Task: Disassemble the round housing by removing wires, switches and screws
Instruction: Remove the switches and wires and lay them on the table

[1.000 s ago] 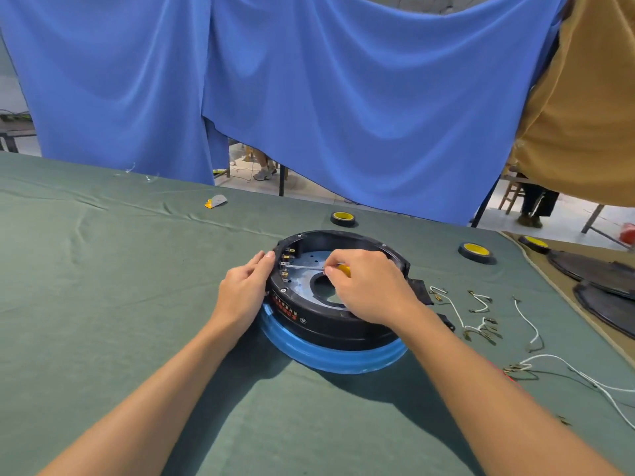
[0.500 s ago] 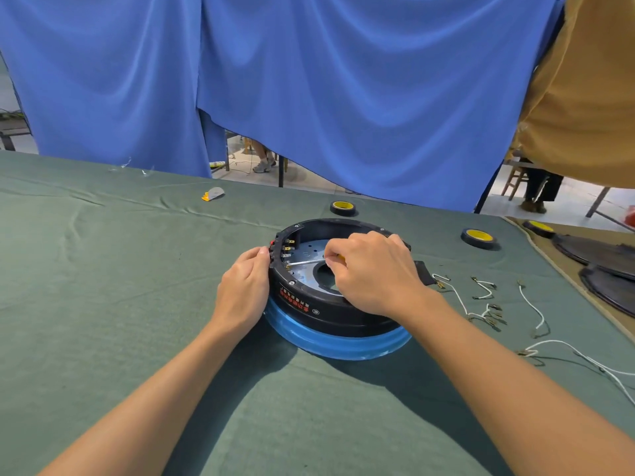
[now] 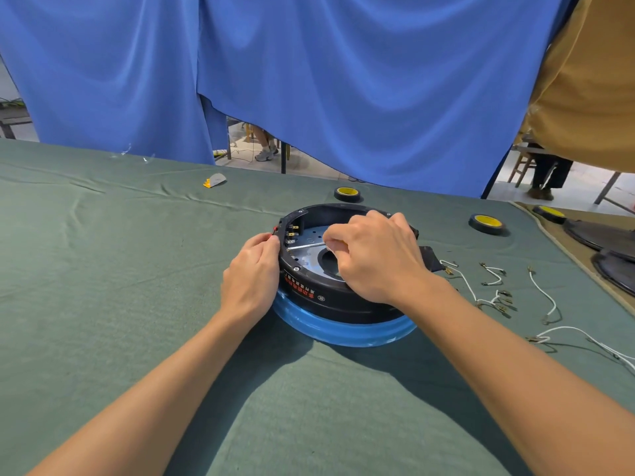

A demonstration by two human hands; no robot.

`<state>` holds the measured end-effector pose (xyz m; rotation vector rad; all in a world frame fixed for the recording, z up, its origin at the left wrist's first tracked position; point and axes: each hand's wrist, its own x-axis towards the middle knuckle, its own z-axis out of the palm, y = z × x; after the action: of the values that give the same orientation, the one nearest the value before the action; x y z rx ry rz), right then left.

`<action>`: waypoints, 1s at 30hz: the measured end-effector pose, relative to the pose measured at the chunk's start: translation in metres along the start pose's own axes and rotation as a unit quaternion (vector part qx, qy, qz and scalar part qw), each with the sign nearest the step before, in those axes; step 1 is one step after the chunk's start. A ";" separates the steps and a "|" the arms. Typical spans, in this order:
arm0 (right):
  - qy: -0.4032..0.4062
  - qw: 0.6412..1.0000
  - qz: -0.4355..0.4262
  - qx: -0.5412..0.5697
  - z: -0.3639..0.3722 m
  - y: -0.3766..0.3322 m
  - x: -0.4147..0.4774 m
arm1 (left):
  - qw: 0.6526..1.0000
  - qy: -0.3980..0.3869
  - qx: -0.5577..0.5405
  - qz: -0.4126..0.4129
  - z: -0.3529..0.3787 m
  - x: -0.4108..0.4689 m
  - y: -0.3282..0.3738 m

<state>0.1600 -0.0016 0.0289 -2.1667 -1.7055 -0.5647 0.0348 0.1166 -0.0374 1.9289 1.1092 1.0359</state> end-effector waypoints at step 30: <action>0.226 0.953 0.185 -0.080 0.004 -0.014 -0.034 | 0.982 -0.067 -0.167 -0.055 -0.012 0.000 -0.014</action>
<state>0.1399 -0.0249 0.0093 -2.1668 -1.0175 -1.0223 0.0193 0.1246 -0.0432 1.6252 0.8930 0.9494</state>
